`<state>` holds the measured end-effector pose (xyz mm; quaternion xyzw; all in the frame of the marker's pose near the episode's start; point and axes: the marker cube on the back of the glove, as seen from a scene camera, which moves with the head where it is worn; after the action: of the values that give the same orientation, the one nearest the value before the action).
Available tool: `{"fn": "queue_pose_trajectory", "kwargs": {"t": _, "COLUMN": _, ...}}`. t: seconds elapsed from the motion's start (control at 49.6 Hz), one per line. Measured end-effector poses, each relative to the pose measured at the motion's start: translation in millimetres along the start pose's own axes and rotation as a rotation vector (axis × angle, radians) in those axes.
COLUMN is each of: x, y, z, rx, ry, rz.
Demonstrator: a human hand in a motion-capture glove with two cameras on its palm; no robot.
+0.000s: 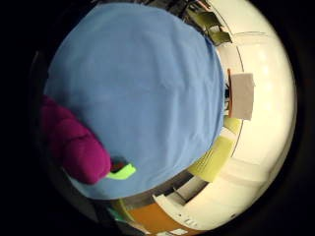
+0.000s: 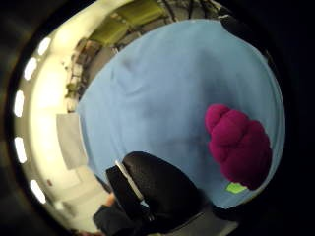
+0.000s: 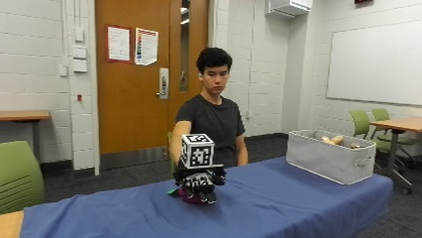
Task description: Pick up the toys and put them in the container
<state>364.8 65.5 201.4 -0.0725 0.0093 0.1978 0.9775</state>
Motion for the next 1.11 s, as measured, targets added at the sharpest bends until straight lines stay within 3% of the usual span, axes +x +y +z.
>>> {"fn": "queue_pose_trajectory", "kwargs": {"t": 0.484, "x": 14, "y": 13, "z": 32, "rx": -0.113, "ry": -0.096, "rz": 0.013}}
{"fn": "queue_pose_trajectory", "kwargs": {"t": 0.988, "x": 5, "y": 24, "z": 4, "rx": 0.032, "ry": -0.138, "rz": -0.038}}
{"fn": "queue_pose_trajectory", "kwargs": {"t": 1.109, "x": 4, "y": 21, "z": -3, "rx": -0.071, "ry": -0.126, "rz": -0.029}}
